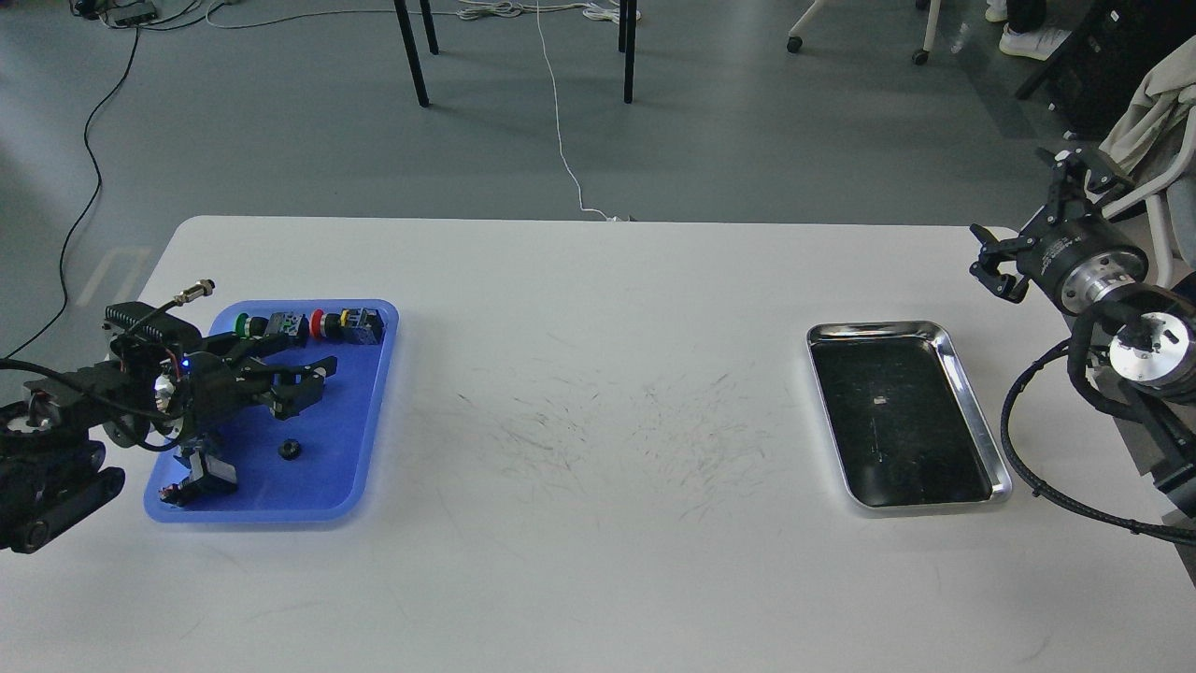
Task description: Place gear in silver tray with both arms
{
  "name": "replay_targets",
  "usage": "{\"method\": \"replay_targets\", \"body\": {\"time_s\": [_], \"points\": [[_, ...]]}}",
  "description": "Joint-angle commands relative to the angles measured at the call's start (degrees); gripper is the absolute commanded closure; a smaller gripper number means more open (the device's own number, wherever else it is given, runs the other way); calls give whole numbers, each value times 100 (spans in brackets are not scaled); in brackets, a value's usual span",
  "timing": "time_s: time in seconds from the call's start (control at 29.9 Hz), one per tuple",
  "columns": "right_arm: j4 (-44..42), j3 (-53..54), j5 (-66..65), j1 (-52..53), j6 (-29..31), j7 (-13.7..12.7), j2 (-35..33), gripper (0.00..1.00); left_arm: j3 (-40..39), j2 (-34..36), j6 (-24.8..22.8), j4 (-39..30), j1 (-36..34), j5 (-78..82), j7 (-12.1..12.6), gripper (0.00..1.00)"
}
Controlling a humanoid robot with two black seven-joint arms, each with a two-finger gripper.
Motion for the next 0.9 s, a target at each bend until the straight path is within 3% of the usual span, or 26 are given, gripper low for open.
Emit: {"method": "replay_targets", "body": {"time_s": [0.0,0.27,0.43,0.7,0.87], "points": [[0,-16,0,0,-1,0,-1,1,-60,96,-33,-157,9,-52,0,24],[0,-34,0,-8,8,0,8,1,-8,430,-59,-543,0,-527,0,17],[0,-42,0,-8,8,0,8,1,-17,413,-138,-596,9,-614,0,4],[0,-51,-9,-8,-1,0,-1,1,-8,368,-103,-605,228,-579,0,7],[0,-51,-9,-8,-1,0,8,1,-8,351,-77,-588,273,-571,0,19]]}}
